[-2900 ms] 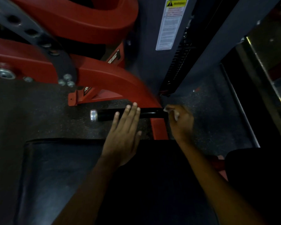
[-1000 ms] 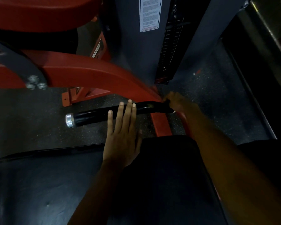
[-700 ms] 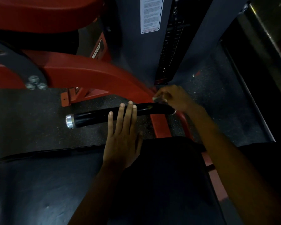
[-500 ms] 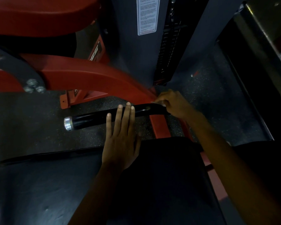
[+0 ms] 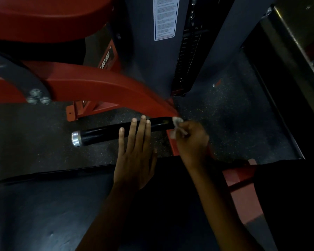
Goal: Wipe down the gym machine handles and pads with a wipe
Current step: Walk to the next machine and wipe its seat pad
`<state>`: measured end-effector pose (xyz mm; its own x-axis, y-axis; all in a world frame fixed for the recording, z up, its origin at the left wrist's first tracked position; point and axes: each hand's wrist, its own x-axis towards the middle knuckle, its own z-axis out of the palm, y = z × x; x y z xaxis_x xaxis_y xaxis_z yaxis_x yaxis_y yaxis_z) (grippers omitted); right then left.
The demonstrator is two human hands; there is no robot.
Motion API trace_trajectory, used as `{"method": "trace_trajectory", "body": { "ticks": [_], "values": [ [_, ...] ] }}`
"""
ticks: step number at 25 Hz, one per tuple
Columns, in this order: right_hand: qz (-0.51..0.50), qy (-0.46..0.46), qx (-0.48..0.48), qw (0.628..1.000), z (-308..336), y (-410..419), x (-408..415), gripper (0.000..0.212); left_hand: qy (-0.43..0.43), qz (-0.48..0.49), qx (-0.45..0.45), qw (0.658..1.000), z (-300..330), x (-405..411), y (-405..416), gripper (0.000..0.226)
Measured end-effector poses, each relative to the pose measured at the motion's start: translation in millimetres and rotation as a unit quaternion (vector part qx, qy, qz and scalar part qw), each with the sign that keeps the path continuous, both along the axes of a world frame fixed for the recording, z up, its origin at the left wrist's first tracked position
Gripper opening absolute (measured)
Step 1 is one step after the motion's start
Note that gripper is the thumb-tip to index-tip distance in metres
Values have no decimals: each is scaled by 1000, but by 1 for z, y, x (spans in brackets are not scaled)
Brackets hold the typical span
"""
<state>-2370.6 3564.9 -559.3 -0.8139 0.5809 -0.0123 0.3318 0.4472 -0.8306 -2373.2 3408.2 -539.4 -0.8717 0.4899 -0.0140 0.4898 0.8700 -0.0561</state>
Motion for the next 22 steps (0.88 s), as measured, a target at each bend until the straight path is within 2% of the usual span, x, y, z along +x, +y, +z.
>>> {"method": "trace_trajectory", "body": {
  "ticks": [2,7,12,17,22],
  "values": [
    [2,15,-44,999,-1,-28,9,4,-1,-2,-10,1000,0,0,-1,72],
    [-85,32,-31,995,-15,-25,-6,17,3,1,-5,1000,0,0,0,70],
    [-163,-71,-44,983,-26,6,-16,4,-3,5,8,1000,0,0,0,70],
    [-196,-168,-37,966,-53,44,-28,18,-2,2,19,1000,0,0,0,70],
    [-188,-180,-27,965,-57,52,-29,17,-3,3,22,1000,0,1,-1,70]
  ]
}}
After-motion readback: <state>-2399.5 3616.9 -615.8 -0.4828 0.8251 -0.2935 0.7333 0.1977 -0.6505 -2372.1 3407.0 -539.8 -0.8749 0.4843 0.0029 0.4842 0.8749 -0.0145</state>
